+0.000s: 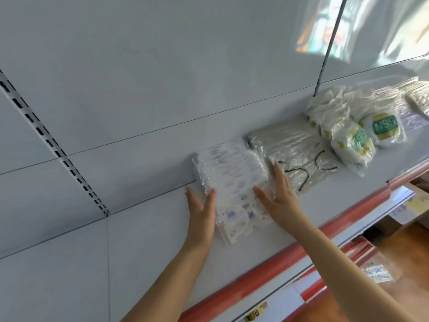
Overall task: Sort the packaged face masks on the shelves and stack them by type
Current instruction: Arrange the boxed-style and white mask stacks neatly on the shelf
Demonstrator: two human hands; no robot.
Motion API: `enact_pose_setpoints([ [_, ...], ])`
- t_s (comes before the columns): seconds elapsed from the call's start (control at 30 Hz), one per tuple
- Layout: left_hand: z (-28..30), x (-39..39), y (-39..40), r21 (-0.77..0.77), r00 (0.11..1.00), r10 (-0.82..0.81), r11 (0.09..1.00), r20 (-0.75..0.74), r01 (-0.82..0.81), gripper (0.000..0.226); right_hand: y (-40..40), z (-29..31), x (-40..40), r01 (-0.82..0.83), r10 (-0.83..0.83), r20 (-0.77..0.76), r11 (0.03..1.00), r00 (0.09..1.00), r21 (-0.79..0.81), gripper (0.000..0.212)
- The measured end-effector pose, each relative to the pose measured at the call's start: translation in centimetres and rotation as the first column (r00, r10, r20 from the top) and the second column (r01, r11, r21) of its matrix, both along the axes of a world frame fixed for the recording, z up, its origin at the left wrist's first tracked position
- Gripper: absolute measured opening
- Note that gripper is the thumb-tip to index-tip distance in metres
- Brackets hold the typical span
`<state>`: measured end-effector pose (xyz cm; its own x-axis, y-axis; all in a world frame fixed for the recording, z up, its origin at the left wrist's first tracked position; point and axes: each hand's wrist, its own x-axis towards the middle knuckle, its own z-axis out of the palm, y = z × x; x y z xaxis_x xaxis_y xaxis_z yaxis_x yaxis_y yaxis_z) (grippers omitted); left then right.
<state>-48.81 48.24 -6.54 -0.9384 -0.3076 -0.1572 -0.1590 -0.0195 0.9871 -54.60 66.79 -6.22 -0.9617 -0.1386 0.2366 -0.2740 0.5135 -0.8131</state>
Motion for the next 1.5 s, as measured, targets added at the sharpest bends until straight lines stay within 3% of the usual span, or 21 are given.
enact_pose_setpoints([
  [0.07,0.0,-0.2,0.3,0.177,0.999,0.036,0.984,-0.006,-0.034,0.087,-0.5,-0.8,1.3,0.006,-0.012,0.073,0.997,0.997,0.077,0.112],
  [0.1,0.0,-0.5,0.7,0.219,1.000,0.026,0.975,-0.015,-0.023,0.094,-0.8,-1.2,1.6,-0.025,0.009,0.112,0.990,0.994,0.137,0.123],
  [0.17,-0.4,-1.3,1.3,0.230,0.999,0.003,0.973,-0.033,0.005,0.116,-1.3,-1.6,1.2,-0.037,-0.001,0.144,0.965,0.990,0.260,0.132],
  [0.23,-0.8,-2.1,1.1,0.237,0.998,0.022,0.972,-0.056,-0.008,0.120,-1.1,-1.1,1.0,0.015,-0.056,0.138,0.959,0.989,0.281,0.132],
  [0.37,0.0,-4.2,-0.5,0.195,0.996,0.077,0.979,-0.054,-0.065,0.115,-0.8,-1.1,3.5,0.112,-0.127,0.007,0.897,0.992,0.427,0.126],
  [0.47,0.1,-5.9,-0.3,0.252,0.998,0.055,0.967,-0.041,-0.043,0.128,-1.5,-1.4,4.0,0.000,-0.065,0.129,0.893,0.990,0.450,0.121],
  [0.57,0.9,-6.1,0.6,0.233,0.998,0.029,0.972,-0.049,-0.016,0.127,-1.2,-0.7,3.0,0.022,-0.090,0.150,0.916,0.985,0.400,0.122],
  [0.7,-0.4,-6.7,-0.7,0.254,0.990,0.138,0.959,-0.023,-0.128,0.113,-1.9,0.4,1.6,0.153,-0.125,-0.087,0.820,0.988,0.551,0.109],
  [0.8,-5.5,-9.7,-1.9,0.374,0.993,0.117,0.920,0.023,-0.117,0.117,-4.3,1.4,-1.3,0.154,0.014,-0.261,0.777,0.965,0.611,0.088],
  [0.9,-4.3,-8.7,-0.7,0.408,0.997,0.081,0.911,-0.014,-0.068,0.106,-5.4,1.6,-3.2,0.046,0.136,-0.191,0.690,0.972,0.722,0.076],
  [1.17,-0.5,-6.8,0.4,0.415,0.983,0.161,0.903,-0.088,-0.110,0.089,-4.3,0.8,-3.0,0.040,0.167,-0.221,0.705,0.961,0.708,0.075],
  [1.3,0.4,-6.2,0.8,0.393,0.979,0.166,0.913,-0.118,-0.108,0.109,-4.5,1.2,-3.2,0.004,0.206,-0.194,0.677,0.959,0.736,0.078],
  [1.4,-0.6,-5.7,0.0,0.381,0.980,0.183,0.914,-0.079,-0.140,0.105,-3.4,1.5,-1.8,0.158,-0.006,-0.250,0.792,0.968,0.590,0.078],
  [1.43,-1.0,-5.4,-0.2,0.374,0.977,0.201,0.913,-0.069,-0.161,0.101,-2.8,1.4,-0.9,0.238,-0.148,-0.220,0.847,0.964,0.475,0.079],
  [1.5,-1.4,-4.9,-0.1,0.360,0.968,0.246,0.909,-0.052,-0.212,0.093,-2.3,0.8,0.9,0.353,-0.359,-0.017,0.908,0.933,0.225,0.082],
])
